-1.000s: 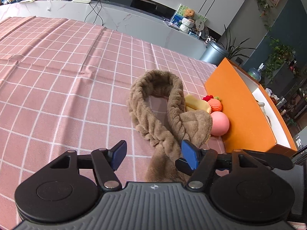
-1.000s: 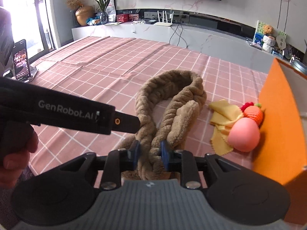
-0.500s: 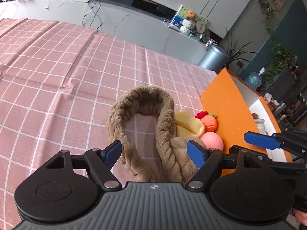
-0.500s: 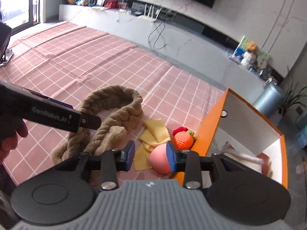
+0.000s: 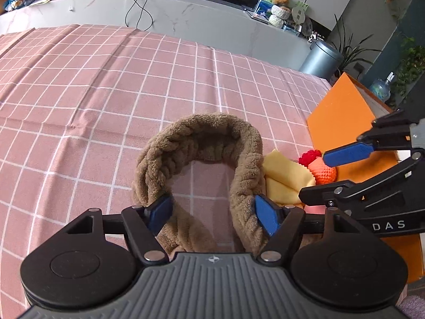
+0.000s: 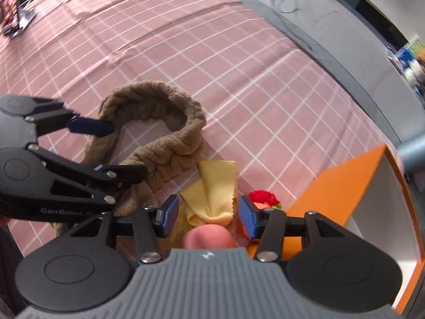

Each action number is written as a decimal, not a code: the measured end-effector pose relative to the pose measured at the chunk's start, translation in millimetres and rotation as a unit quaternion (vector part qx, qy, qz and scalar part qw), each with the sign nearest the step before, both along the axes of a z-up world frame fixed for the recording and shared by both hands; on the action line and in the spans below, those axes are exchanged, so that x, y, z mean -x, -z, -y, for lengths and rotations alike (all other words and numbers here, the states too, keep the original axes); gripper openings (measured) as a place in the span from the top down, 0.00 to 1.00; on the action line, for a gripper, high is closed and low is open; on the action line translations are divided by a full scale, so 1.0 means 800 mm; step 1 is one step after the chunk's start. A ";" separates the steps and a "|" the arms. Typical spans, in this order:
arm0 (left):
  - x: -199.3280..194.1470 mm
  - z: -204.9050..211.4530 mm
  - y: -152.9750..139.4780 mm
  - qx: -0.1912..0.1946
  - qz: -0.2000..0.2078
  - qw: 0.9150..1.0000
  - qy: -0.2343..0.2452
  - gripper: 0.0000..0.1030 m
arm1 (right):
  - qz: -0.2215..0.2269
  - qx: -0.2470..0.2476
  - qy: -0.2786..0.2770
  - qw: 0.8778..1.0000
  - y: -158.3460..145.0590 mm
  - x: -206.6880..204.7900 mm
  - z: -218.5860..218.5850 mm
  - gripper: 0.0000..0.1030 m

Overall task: Organize soft objects
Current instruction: 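Move the left gripper over the brown plush loop while the right gripper approaches the yellow cloth, then grasp the brown plush loop with the left gripper while the right gripper grasps the yellow cloth, then lift the plush loop with the left gripper while the right gripper carries the yellow cloth over the box, then lower the plush loop and yellow cloth into the box with both grippers, then withdraw both tools from the box toward the pink sponge and crocheted fruit, then grasp the pink egg sponge with the left gripper while the right grasps the crocheted orange fruit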

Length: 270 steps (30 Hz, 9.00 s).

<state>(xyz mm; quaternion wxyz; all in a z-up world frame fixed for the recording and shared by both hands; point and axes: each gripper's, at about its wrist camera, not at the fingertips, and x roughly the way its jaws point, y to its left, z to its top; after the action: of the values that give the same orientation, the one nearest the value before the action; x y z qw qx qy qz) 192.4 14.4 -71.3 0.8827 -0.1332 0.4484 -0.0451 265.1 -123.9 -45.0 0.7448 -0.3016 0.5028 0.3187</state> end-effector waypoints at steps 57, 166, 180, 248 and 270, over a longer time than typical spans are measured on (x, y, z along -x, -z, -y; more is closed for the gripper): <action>0.077 -0.088 -0.024 0.042 0.006 0.997 -0.063 0.20 | -0.069 -0.150 0.057 0.985 0.028 0.068 -0.053 0.99; -0.037 0.208 -0.123 -0.055 0.123 0.976 0.173 0.34 | 0.156 -0.138 0.290 0.934 -0.060 0.023 0.280 0.50; 0.040 0.156 -0.150 -0.014 0.182 0.970 0.160 0.29 | 0.264 -0.149 0.255 0.918 -0.105 0.143 0.220 0.37; -0.005 0.077 -0.003 0.015 0.094 0.947 0.308 0.42 | -0.025 0.174 -0.172 0.969 -0.001 -0.014 0.005 0.56; -0.031 0.097 0.022 0.058 0.071 0.952 0.293 0.47 | -0.045 0.220 -0.193 0.955 0.063 -0.054 -0.016 0.58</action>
<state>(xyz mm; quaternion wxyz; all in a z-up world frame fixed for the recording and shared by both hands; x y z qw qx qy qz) 217.2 -63.4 -89.1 0.8509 -0.0437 0.4003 -0.3374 308.5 -111.3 -95.4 0.5611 -0.5348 0.5256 0.3506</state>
